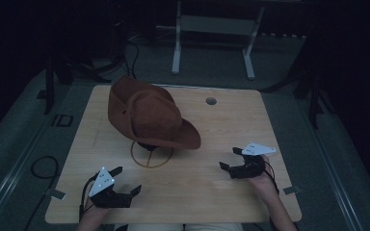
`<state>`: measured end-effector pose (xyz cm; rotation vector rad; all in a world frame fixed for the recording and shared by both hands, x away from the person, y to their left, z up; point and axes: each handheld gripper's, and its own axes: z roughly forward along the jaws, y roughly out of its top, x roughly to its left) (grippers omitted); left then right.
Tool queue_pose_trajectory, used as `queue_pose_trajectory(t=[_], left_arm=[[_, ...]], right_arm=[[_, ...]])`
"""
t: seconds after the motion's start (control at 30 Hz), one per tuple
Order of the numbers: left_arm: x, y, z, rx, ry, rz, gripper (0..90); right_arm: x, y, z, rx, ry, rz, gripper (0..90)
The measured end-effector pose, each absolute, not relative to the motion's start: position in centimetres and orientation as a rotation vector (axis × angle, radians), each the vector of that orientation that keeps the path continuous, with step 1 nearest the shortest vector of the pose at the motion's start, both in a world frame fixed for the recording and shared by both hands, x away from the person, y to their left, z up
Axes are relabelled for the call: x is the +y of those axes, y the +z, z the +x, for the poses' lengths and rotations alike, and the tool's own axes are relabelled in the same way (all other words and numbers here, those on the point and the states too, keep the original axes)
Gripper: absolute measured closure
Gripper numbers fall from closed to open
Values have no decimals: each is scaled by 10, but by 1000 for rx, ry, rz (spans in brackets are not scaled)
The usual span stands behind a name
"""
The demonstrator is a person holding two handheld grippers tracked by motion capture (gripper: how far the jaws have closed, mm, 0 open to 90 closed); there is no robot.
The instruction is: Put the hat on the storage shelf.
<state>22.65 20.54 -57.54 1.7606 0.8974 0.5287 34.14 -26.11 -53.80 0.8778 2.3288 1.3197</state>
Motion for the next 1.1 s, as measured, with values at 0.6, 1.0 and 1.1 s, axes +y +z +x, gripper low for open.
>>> queue_pose_trajectory(t=[0.6,1.0,1.1], left_arm=[[205,-576,227,899,531,1766,24],[205,-576,226,893,545,1772,24],[206,-576,226,895,544,1771,24]], right_arm=[[-298,-562,317,2304,1288,954,136],[-316,-565,299,2269,1227,955,136],[-322,-567,295,2253,1210,956,136]])
